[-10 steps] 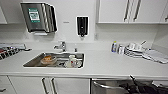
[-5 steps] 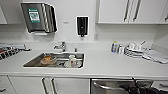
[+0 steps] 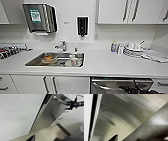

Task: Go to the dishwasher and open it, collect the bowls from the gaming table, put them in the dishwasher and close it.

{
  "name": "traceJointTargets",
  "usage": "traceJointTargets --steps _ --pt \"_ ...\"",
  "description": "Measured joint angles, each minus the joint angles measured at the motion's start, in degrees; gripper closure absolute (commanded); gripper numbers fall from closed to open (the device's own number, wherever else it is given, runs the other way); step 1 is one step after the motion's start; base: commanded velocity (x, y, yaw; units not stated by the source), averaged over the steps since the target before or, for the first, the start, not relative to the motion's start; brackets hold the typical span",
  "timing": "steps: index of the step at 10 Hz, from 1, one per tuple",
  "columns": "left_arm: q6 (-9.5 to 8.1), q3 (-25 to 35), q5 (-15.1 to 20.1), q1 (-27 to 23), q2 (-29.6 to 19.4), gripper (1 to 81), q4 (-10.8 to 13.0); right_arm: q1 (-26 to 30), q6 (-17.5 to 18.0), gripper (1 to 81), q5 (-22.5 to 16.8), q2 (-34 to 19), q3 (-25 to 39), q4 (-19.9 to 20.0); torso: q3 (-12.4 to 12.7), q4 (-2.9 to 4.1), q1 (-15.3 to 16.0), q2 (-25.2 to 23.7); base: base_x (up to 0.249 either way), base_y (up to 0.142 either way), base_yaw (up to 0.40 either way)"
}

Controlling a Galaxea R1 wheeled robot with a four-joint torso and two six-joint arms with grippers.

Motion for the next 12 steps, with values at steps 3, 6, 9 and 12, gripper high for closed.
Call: traceJointTargets --steps 3,6,9,12 --pt "-0.02 -0.05 0.09 -0.27 0.06 1.0 0.0 -1.54 -0.11 1.0 -1.24 -0.61 1.08 0.9 0.02 -0.02 0.0 0.0 -0.09 0.0 0.0" --pt "-0.02 -0.05 0.07 -0.29 0.22 1.0 0.0 -2.3 -0.11 1.0 -4.05 -0.35 1.07 0.94 0.02 -0.02 0.0 0.0 -0.09 0.0 0.0" --pt "-0.05 -0.05 0.09 -0.29 0.26 1.0 0.0 -3.57 0.06 1.0 -7.17 0.66 0.41 1.1 0.02 -0.02 -0.02 0.0 -0.09 0.0 0.0" --pt "-0.1 -0.07 0.07 -0.11 0.37 1.0 0.0 -6.8 0.2 1.0 -11.11 2.23 -0.85 0.88 0.02 -0.05 -0.05 -0.02 -0.09 0.0 0.0"
